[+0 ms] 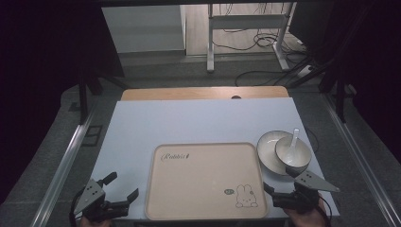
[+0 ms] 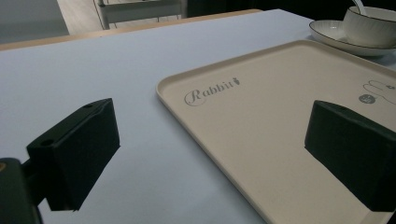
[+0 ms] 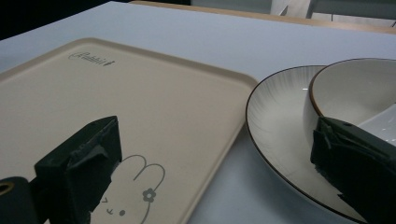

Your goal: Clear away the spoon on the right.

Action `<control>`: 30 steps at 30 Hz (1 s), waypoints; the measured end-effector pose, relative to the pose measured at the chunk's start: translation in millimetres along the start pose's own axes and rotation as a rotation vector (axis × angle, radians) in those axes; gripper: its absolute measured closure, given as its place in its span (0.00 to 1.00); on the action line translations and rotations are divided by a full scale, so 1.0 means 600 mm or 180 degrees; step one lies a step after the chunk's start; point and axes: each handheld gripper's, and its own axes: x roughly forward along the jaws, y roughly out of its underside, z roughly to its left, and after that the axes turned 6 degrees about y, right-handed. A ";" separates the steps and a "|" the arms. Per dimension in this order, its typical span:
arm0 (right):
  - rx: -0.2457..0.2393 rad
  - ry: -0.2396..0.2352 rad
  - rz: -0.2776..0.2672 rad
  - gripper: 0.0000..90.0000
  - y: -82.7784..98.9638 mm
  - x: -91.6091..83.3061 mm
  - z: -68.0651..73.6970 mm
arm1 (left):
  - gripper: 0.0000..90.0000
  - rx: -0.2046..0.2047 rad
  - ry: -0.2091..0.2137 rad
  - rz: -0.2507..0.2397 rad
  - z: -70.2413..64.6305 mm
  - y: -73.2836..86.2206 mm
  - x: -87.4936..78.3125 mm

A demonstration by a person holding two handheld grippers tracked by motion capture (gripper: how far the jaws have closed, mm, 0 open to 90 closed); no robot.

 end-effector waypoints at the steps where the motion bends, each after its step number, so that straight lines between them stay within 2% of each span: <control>1: 0.0000 0.0000 0.0000 0.02 0.000 0.000 0.000 | 0.03 -0.0001 0.0000 -0.0001 0.000 0.000 0.000; 2: -0.0051 0.0040 -0.0009 0.02 -0.001 -0.001 0.000 | 0.03 -0.0004 0.0002 -0.0002 0.000 0.000 0.000; 10: -0.0113 0.0075 0.0017 0.02 -0.007 -0.002 0.001 | 0.03 -0.0005 0.0007 0.0007 -0.001 0.000 0.001; 16: -0.0083 0.0075 0.0052 0.02 -0.014 -0.002 0.000 | 0.03 -0.0017 0.0007 0.0006 0.000 0.000 0.001; 25: 0.0041 0.0045 0.0105 0.05 -0.027 -0.003 -0.003 | 0.03 -0.0017 0.0007 0.0012 0.000 0.000 0.002; 30: 0.0044 0.0058 0.0133 0.06 -0.034 -0.004 -0.006 | 0.03 -0.0018 0.0006 0.0015 0.000 0.000 0.002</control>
